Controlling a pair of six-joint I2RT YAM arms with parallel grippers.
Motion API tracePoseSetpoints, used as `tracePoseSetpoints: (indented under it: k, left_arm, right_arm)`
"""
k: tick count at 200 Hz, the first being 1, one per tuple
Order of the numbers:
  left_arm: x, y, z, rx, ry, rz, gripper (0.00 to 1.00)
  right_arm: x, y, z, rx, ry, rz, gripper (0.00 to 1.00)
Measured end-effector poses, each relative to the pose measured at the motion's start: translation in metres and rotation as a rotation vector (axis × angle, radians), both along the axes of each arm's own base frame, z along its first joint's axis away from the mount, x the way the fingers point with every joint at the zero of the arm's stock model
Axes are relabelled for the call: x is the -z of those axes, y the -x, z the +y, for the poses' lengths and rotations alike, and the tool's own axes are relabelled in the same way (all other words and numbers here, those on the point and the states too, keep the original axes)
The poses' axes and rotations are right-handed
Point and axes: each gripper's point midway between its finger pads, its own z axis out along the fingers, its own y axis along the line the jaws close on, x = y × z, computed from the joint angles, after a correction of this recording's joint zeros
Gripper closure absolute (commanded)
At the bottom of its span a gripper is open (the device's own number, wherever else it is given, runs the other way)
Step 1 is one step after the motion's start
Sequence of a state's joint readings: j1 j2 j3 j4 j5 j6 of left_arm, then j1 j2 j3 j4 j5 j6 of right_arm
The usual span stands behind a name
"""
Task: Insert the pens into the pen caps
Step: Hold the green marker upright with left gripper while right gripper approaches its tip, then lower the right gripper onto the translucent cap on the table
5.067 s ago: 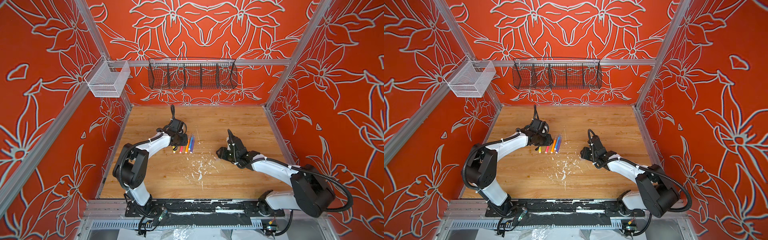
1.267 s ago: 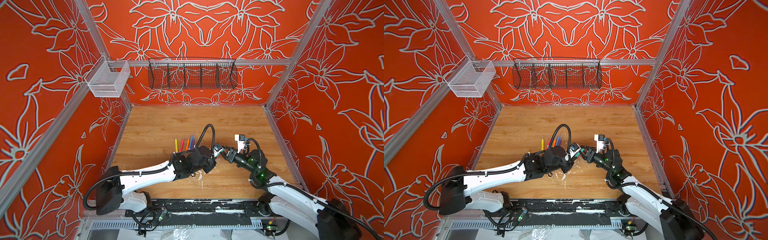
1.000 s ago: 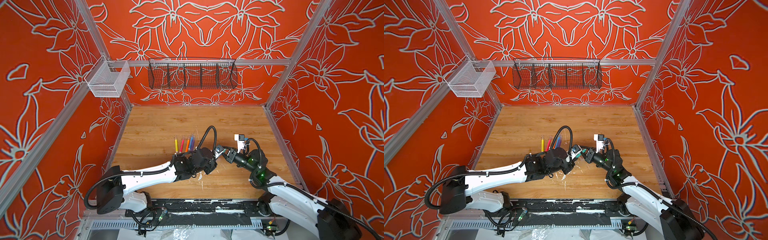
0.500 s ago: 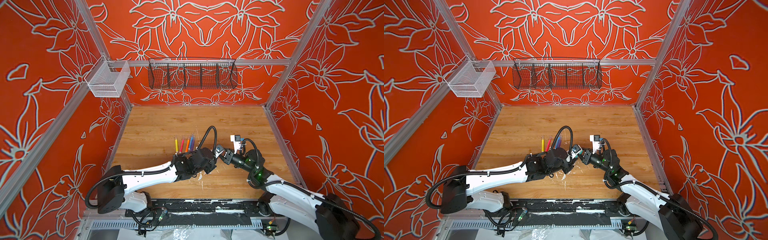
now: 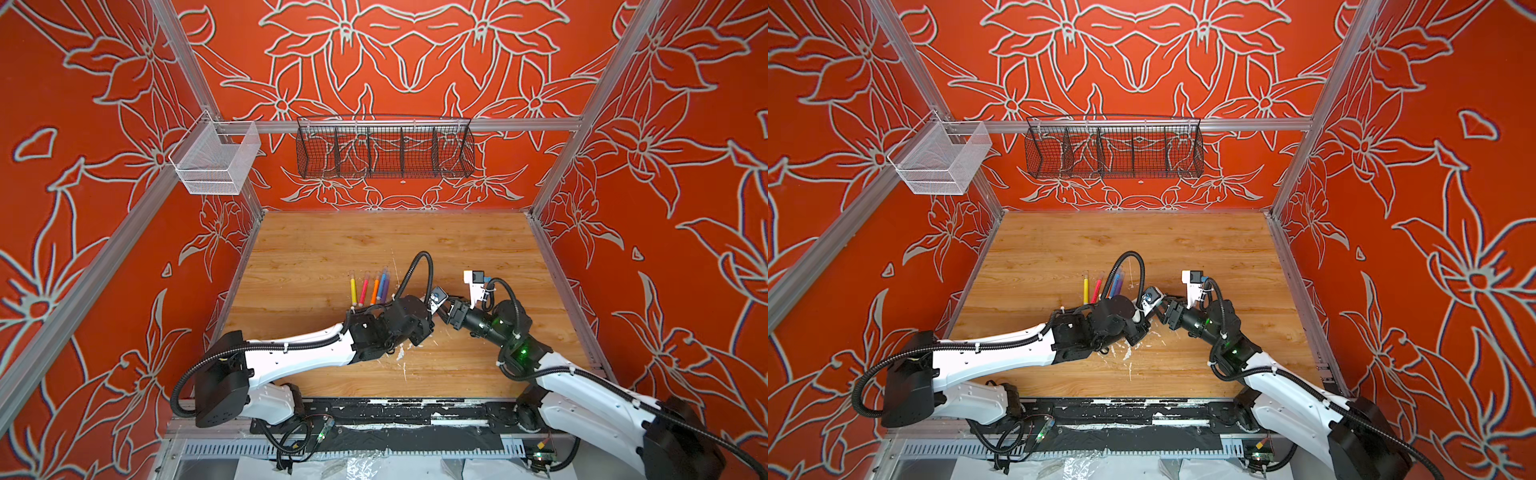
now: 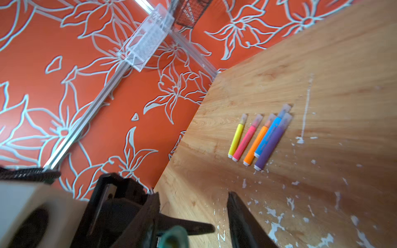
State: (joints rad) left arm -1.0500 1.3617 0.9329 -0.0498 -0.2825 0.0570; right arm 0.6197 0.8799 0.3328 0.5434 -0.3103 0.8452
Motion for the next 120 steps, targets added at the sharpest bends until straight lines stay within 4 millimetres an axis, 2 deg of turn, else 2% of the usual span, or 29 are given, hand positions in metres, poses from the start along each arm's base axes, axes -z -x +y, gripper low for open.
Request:
tracePoseSetpoints:
  k: [14, 30, 50, 60, 80, 120]
  left_arm:
    - [0.004, -0.011, 0.016, -0.042, 0.033, 0.040, 1.00]
    - [0.004, -0.037, 0.059, -0.179, 0.102, 0.082, 1.00]
    - [-0.007, -0.065, 0.118, -0.377, 0.199, 0.082, 1.00]
    - [-0.015, -0.069, 0.137, -0.442, 0.236, 0.068, 1.00]
    - [-0.027, -0.068, 0.153, -0.506, 0.287, 0.040, 1.00]
    - [-0.030, -0.061, 0.164, -0.543, 0.322, 0.026, 1.00]
  right_arm:
    - [-0.002, -0.008, -0.006, 0.066, 0.049, 0.040, 0.43]
    - [0.001, -0.024, -0.023, 0.196, 0.122, 0.099, 0.43]
    - [0.030, -0.034, -0.037, 0.284, 0.232, 0.199, 0.42]
    - [0.052, -0.034, -0.040, 0.300, 0.300, 0.272, 0.44]
    - [0.088, -0.033, -0.045, 0.320, 0.424, 0.415, 0.44]
    - [0.132, -0.033, -0.046, 0.342, 0.568, 0.623, 0.43]
